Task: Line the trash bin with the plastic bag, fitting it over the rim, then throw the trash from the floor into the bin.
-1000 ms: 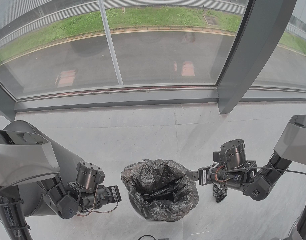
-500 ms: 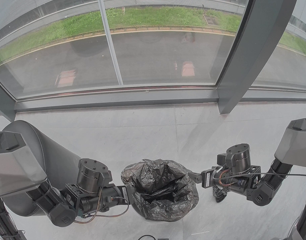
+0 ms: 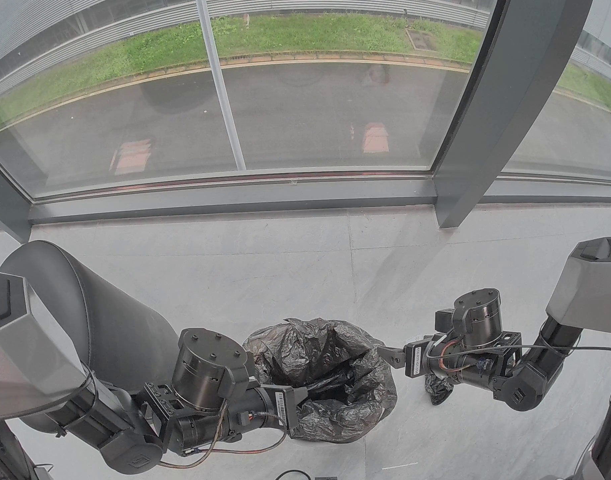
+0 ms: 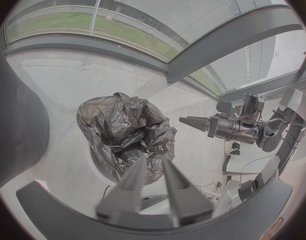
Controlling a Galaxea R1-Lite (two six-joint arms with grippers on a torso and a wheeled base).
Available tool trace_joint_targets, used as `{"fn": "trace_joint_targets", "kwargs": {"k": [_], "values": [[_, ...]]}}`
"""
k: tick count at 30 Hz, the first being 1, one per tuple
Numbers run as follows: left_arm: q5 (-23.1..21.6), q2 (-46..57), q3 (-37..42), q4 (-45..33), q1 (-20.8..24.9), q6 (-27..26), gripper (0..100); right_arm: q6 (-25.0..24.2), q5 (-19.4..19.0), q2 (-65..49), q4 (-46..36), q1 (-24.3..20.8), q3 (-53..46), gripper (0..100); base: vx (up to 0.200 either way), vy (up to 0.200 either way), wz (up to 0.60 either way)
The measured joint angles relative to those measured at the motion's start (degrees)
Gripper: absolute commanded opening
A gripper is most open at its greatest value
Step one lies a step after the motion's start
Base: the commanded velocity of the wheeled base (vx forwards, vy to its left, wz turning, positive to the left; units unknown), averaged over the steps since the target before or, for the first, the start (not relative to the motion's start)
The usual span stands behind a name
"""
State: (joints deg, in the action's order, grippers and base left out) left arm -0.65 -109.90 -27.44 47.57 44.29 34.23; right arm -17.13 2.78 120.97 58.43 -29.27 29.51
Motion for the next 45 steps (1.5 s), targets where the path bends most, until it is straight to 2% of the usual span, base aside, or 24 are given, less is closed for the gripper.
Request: {"fn": "trace_joint_targets", "kwargs": {"k": [4, 10, 14, 19, 25, 31, 35, 45], "values": [[1.18, -0.24, -0.15, -0.63, 0.85, -1.33, 100, 0.00, -0.02, 0.20, 0.00, 0.02, 0.02, 100, 0.000, 0.000, 0.00], [9.81, -4.05, -0.54, -1.23, 1.40, -5.55, 100, -0.02, 0.00, 0.43, 0.00, 0.02, 0.06, 100, 0.000, 0.000, 0.00], [12.21, -7.24, -0.69, -1.32, 1.77, -8.73, 100, 0.00, 0.01, 0.61, 0.06, 0.04, 0.09, 100, 0.000, 0.000, 0.00], [17.64, -11.02, -0.89, -1.01, 1.96, -11.46, 100, -0.02, 0.01, 0.80, 0.74, 0.04, 0.09, 100, 0.000, 0.000, 0.00], [22.67, -13.51, -1.52, -1.18, 1.83, -12.75, 100, 0.00, -0.05, 1.22, 1.62, 0.17, -0.05, 100, 0.000, 0.000, 0.00], [24.41, -13.92, -1.24, -0.93, 1.49, -14.26, 100, 0.00, -0.05, 1.33, 1.67, 0.15, -0.11, 100, 0.000, 0.000, 0.00], [27.82, -14.14, -1.11, -0.72, 1.33, -16.09, 100, 0.00, -0.02, 1.35, 1.67, 0.15, -0.11, 100, 0.000, 0.000, 0.00], [31.77, -15.04, -0.80, 2.52, -0.02, -20.14, 100, 0.09, 0.00, 1.35, 1.67, 0.44, -0.16, 100, 0.000, 0.000, 0.00]]}}
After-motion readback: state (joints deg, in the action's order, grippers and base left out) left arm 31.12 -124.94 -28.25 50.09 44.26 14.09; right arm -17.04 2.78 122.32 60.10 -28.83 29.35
